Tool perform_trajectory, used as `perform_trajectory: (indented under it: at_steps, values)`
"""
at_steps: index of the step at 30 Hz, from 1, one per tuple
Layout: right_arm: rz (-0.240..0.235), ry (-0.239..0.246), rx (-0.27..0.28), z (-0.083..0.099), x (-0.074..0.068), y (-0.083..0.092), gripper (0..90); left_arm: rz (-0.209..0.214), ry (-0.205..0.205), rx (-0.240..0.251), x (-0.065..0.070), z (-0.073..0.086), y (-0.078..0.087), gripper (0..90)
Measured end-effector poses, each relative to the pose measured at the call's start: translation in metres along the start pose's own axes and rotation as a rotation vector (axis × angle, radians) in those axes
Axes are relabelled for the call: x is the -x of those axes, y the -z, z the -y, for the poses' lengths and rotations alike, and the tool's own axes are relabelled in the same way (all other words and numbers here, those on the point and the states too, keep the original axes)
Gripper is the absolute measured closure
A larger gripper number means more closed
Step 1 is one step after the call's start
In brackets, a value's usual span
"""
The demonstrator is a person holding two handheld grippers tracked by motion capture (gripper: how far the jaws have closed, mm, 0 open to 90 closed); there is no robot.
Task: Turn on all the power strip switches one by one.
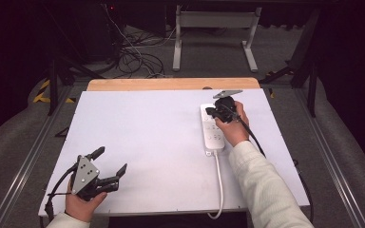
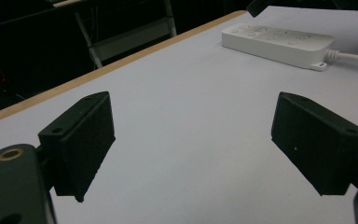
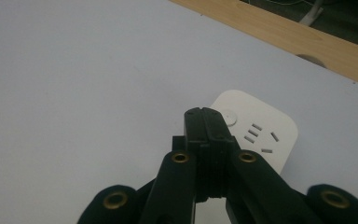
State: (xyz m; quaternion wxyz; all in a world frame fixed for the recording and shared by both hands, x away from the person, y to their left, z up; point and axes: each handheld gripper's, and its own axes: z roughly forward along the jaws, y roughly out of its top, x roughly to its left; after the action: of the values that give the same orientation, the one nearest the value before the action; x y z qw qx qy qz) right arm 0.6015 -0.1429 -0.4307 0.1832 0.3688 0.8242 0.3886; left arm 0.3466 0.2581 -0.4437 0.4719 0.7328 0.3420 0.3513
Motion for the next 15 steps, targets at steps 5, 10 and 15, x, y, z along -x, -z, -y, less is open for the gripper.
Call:
perform_trajectory:
  at_steps: [5,10,15]
  values:
    - [0.001,-0.005,-0.019,0.002,0.000,-0.005,90.0,0.000,0.000,0.000,0.000,0.000,0.000,13.6]
    - [-0.001,-0.002,-0.038,0.004,-0.001,-0.011,90.0,-0.001,-0.003,-0.002,0.000,0.000,0.000,13.6]
    - [0.004,0.003,-0.055,0.006,-0.002,-0.017,90.0,-0.001,-0.002,-0.001,0.000,0.000,0.000,13.6]
